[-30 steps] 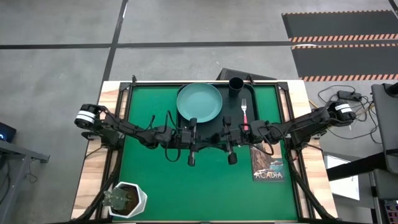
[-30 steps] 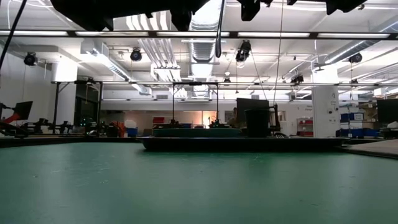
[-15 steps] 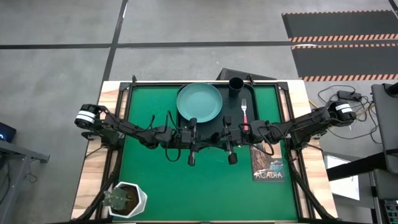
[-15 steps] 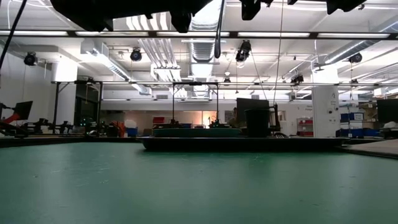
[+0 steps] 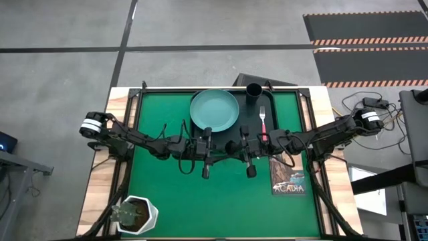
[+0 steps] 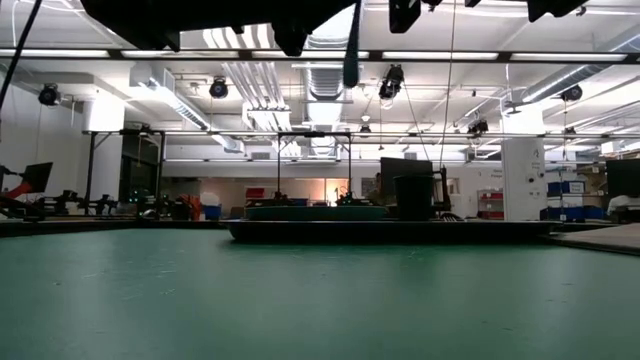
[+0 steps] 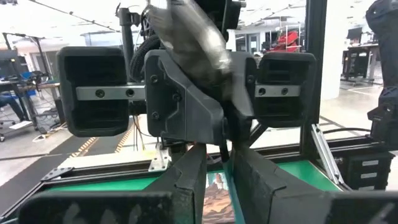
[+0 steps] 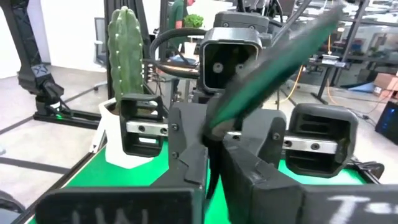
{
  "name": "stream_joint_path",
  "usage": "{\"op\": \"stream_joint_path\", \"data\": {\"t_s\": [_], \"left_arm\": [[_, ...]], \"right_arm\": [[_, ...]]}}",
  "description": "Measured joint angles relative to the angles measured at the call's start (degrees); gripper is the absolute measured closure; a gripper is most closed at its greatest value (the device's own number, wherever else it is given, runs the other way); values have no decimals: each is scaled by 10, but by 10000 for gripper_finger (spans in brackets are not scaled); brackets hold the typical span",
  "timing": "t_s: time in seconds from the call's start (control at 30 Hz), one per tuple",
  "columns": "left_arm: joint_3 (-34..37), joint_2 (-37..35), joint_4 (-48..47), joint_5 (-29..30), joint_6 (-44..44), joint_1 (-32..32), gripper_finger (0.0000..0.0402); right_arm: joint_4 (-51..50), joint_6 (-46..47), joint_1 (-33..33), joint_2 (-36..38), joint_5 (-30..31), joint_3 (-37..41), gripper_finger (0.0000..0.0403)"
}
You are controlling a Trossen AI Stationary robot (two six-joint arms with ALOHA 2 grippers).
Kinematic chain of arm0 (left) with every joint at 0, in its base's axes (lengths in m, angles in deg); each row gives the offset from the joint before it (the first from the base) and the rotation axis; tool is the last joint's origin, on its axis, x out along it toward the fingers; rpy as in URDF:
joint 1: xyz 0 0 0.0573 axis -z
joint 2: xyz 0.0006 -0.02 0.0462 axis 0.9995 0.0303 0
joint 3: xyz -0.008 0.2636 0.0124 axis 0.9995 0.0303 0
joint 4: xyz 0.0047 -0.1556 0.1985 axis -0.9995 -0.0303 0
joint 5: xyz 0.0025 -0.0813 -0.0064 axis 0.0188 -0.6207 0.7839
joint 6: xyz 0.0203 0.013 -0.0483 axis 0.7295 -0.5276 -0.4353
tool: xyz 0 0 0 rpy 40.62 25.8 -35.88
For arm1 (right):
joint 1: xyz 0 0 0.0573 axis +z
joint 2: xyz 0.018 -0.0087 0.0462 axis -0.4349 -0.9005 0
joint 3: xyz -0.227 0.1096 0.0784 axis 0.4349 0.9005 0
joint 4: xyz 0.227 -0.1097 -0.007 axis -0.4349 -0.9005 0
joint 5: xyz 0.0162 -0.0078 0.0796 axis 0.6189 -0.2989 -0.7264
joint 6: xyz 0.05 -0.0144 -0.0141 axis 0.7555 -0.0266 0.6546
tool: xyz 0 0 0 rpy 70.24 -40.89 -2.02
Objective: Pick and place plate/cup/fork/spoon on tray
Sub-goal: Put the blue spoon on the black serving tray to the right of the green plate
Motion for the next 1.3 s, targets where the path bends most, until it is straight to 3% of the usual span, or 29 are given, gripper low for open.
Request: {"op": "stream_joint_path", "data": {"t_s": [0.4, 0.6, 0.77, 0.9, 1.13, 1.2, 1.3], "left_arm": [[43, -55, -32, 47, 0, -1, 346], [65, -86, -58, 60, -25, 0, 346], [58, -61, -43, 60, -35, 0, 344], [49, -37, -42, 73, -37, -4, 317], [43, -13, -12, 116, -65, -18, 227], [43, -6, 4, 99, -65, -17, 207], [42, 10, 21, 28, -64, -20, 195]], "right_arm": [[-46, -7, 0, 40, 4, 0, 396], [-51, -25, 5, 66, 137, 14, 395], [34, -26, 5, 55, 185, 44, 395], [43, -27, 5, 50, 184, 45, 395], [45, -27, 5, 47, 184, 45, 394], [45, -29, 5, 47, 184, 45, 394], [45, -32, 5, 47, 184, 45, 394]]}}
